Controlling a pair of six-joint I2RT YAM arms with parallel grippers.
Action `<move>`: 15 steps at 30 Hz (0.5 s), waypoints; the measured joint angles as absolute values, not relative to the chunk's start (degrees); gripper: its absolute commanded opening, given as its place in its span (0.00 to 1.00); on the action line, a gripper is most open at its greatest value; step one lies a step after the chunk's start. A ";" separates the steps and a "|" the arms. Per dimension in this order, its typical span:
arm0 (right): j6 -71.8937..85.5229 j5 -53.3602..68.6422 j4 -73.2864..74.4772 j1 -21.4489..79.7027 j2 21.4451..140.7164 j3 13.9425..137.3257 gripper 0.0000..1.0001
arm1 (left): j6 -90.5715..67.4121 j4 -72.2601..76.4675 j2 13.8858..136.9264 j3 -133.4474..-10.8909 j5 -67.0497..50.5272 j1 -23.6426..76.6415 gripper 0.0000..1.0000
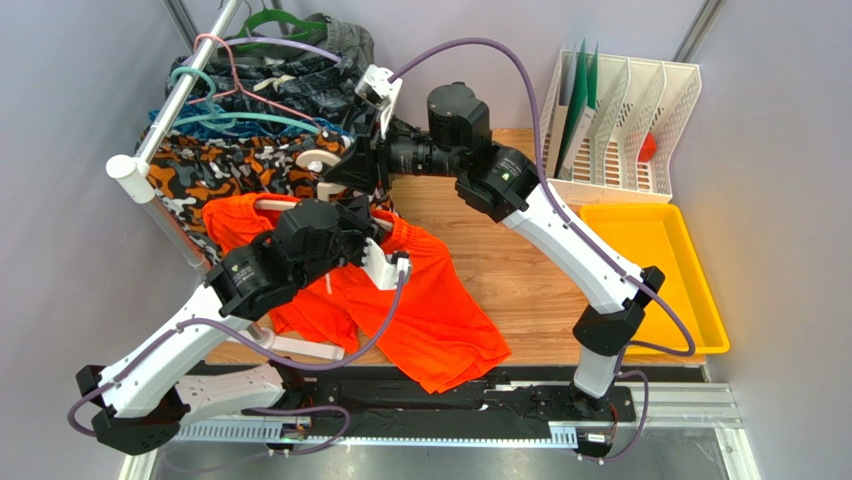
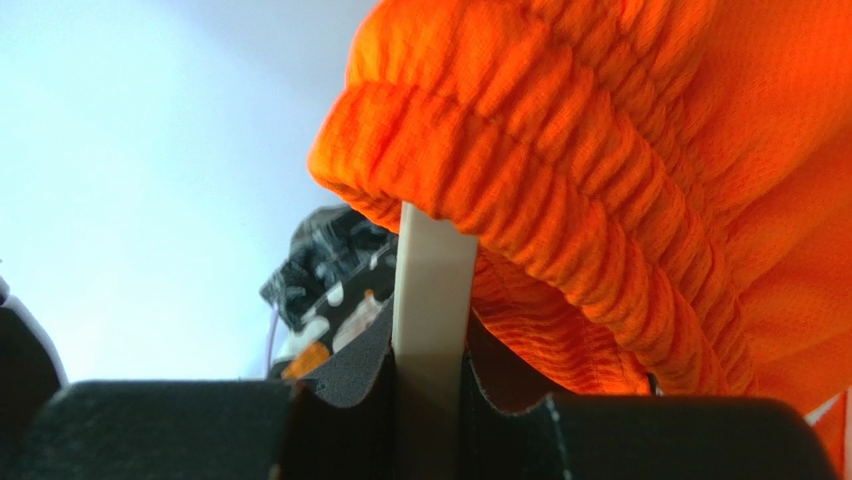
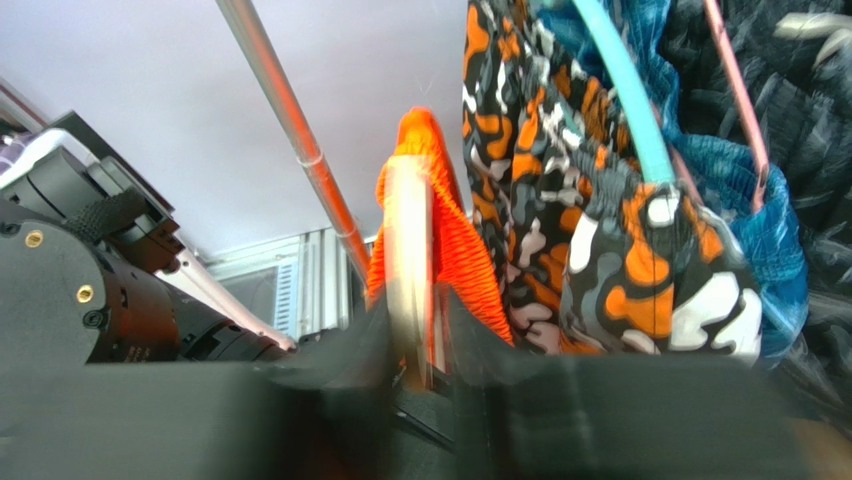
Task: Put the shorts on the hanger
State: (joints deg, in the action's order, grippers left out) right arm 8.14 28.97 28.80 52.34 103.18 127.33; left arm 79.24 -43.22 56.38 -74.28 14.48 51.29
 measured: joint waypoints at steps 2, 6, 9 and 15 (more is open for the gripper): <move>8.80 28.91 27.33 52.47 103.22 127.33 0.69 | 79.61 -42.94 55.46 -73.78 15.55 51.11 0.00; 8.73 27.79 23.20 52.40 103.02 127.35 0.99 | 80.18 -43.03 54.08 -73.30 16.51 47.07 0.00; 8.67 25.85 21.56 51.79 102.74 127.33 1.00 | 81.01 -42.94 54.22 -74.52 15.75 41.25 0.00; 9.34 21.08 19.20 47.79 99.96 126.37 1.00 | 82.83 -41.54 55.40 -77.71 12.95 32.42 0.00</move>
State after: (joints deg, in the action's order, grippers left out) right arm 9.34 21.08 19.20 47.79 99.96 126.37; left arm 82.83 -41.54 55.40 -77.71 12.95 32.42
